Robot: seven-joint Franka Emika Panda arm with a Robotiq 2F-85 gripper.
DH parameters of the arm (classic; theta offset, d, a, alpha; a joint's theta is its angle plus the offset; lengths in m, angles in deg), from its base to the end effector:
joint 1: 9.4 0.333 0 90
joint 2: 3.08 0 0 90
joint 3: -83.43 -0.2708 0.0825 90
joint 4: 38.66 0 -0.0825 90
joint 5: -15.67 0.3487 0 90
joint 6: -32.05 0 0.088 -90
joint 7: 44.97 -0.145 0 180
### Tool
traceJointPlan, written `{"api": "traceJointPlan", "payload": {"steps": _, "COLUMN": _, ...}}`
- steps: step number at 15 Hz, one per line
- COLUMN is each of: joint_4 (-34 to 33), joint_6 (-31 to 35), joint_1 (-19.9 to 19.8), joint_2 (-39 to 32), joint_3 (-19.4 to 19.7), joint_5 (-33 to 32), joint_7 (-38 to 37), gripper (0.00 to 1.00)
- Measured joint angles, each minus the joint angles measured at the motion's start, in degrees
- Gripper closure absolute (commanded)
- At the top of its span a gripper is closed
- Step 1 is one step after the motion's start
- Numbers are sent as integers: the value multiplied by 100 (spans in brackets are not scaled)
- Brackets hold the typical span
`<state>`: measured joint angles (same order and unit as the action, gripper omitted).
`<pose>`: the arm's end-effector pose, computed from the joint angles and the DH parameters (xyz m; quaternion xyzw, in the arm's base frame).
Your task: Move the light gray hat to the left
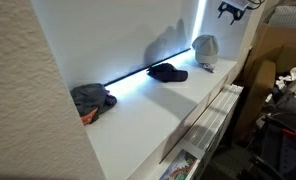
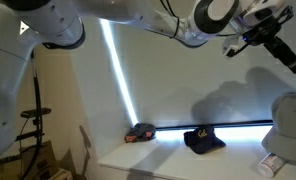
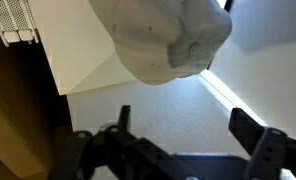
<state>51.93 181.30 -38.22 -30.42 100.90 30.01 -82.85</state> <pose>0.4999 -0.4816 0.3799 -0.6770 0.6793 -0.2831 0.0090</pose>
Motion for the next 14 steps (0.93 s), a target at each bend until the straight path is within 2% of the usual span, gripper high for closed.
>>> {"api": "traceJointPlan", "payload": {"steps": 2, "joint_4": -275, "joint_6": -141, "joint_1": 2, "joint_2": -190, "joint_3": -2, "joint_5": 35, "joint_7": -2, "gripper": 0}}
{"api": "traceJointPlan", "payload": {"steps": 7, "joint_4": -321, "joint_6": -219, "joint_1": 17, "joint_2": -219, "joint_3": 6, "joint_5": 171, "joint_7": 17, "gripper": 0}}
{"api": "traceJointPlan", "payload": {"steps": 11, "joint_4": -698, "joint_6": -1498, "joint_1": -26, "joint_2": -546, "joint_3": -187, "joint_5": 524, "joint_7": 411, "gripper": 0}}
{"api": "traceJointPlan", "payload": {"steps": 14, "joint_4": -977, "joint_6": -1817, "joint_1": -35, "joint_2": -849, "joint_3": -192, "joint_5": 525, "joint_7": 412, "gripper": 0}}
